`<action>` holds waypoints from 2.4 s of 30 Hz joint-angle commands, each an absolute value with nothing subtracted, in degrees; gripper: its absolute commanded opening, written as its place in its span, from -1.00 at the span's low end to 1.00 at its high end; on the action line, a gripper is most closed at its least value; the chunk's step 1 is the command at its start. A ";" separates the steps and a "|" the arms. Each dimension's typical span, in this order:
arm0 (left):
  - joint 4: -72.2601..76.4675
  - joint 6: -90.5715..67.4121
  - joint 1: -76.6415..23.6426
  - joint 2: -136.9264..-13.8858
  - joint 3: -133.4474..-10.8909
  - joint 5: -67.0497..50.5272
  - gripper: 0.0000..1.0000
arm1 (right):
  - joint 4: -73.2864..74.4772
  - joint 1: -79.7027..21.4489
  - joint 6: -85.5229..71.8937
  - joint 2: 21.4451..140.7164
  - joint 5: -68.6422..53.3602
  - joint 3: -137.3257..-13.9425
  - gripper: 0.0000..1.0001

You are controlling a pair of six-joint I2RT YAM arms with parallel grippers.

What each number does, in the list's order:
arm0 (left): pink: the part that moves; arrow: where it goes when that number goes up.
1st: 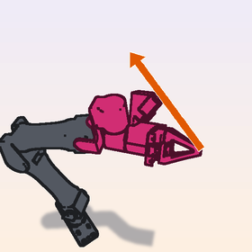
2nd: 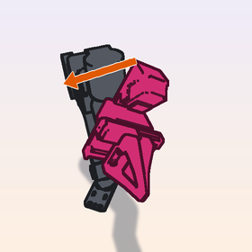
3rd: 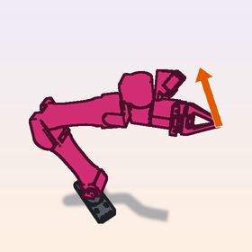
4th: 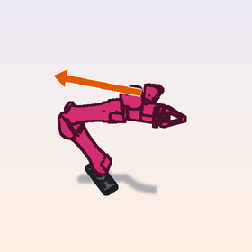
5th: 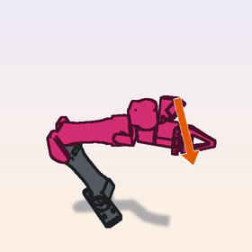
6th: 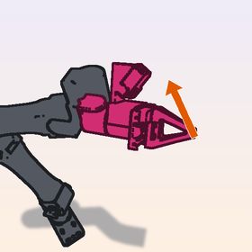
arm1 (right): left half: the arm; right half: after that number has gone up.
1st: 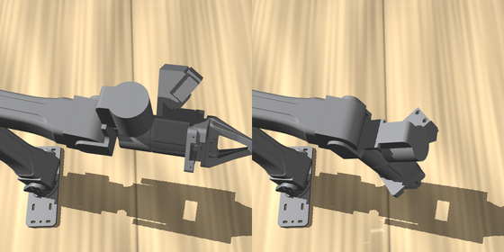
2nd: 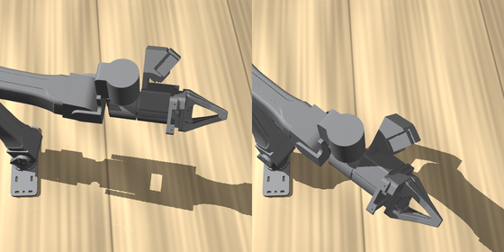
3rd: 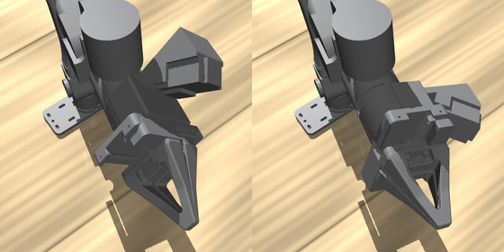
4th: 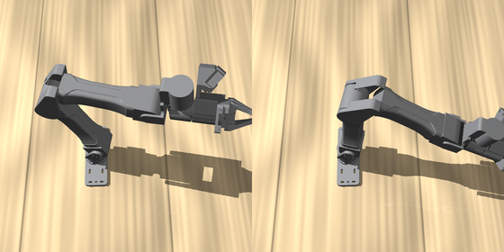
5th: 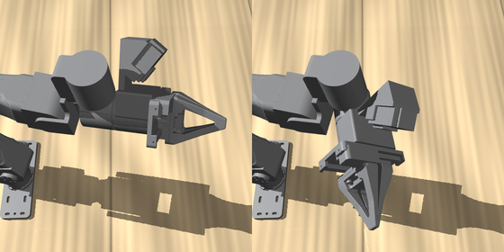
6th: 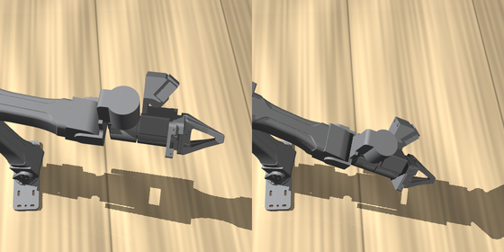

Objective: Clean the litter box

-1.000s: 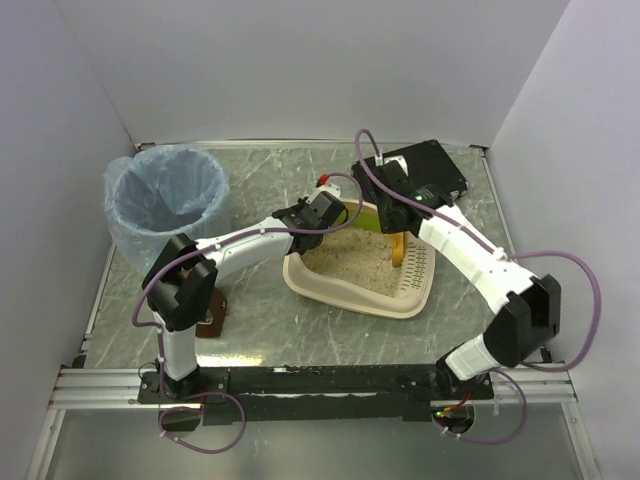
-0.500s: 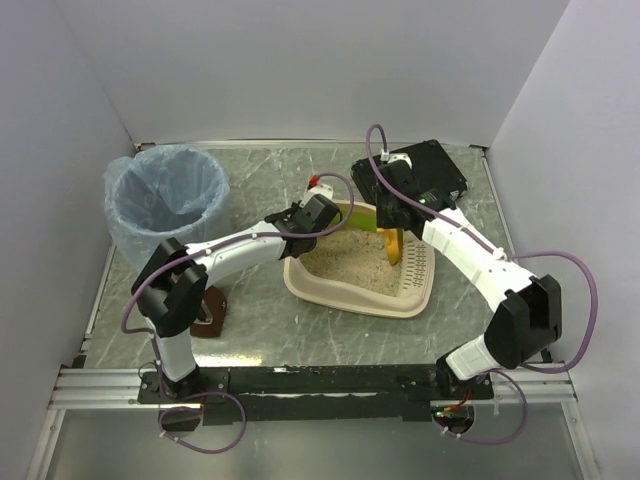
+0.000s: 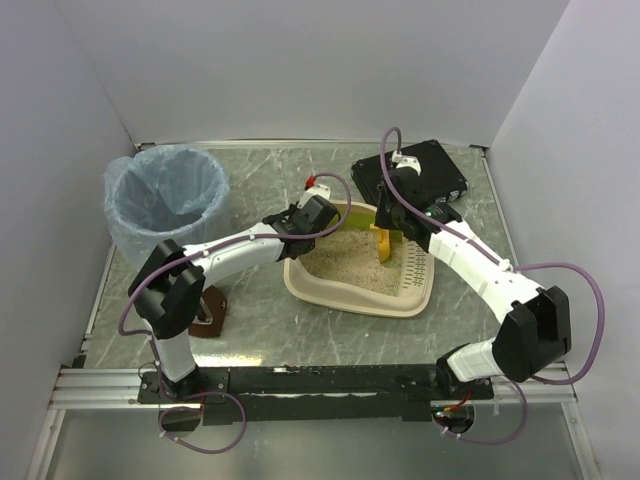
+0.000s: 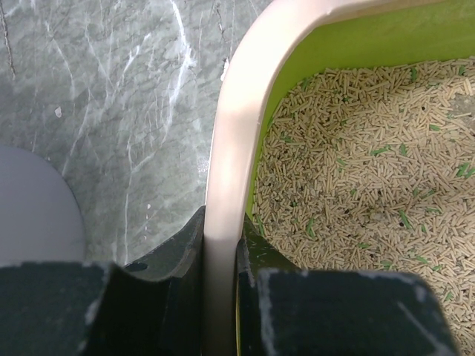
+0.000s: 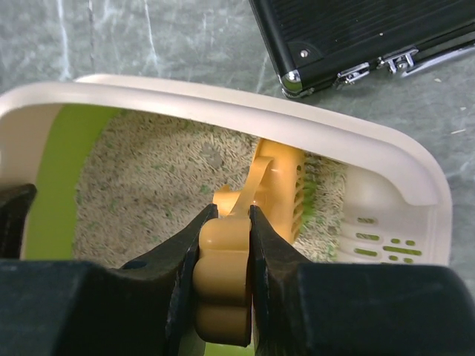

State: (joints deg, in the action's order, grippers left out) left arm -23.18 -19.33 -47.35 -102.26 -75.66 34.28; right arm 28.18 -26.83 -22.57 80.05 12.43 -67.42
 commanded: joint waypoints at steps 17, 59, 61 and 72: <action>-14.25 -22.59 -47.20 -95.90 -72.08 33.23 -0.99 | 28.21 -21.45 -36.20 68.64 10.46 -52.56 -1.00; 19.16 -2.82 -47.20 -87.19 -68.90 34.37 -0.98 | 12.85 -10.46 -34.62 57.22 -19.24 -31.47 -1.00; 18.46 -1.94 -47.29 -86.93 -69.87 34.37 -0.99 | 8.10 -10.37 -37.87 56.61 -18.37 -28.50 -1.00; 18.18 4.74 -49.83 -86.15 -75.51 37.10 -0.99 | -9.91 -10.37 -44.90 58.60 -18.53 -18.91 -1.00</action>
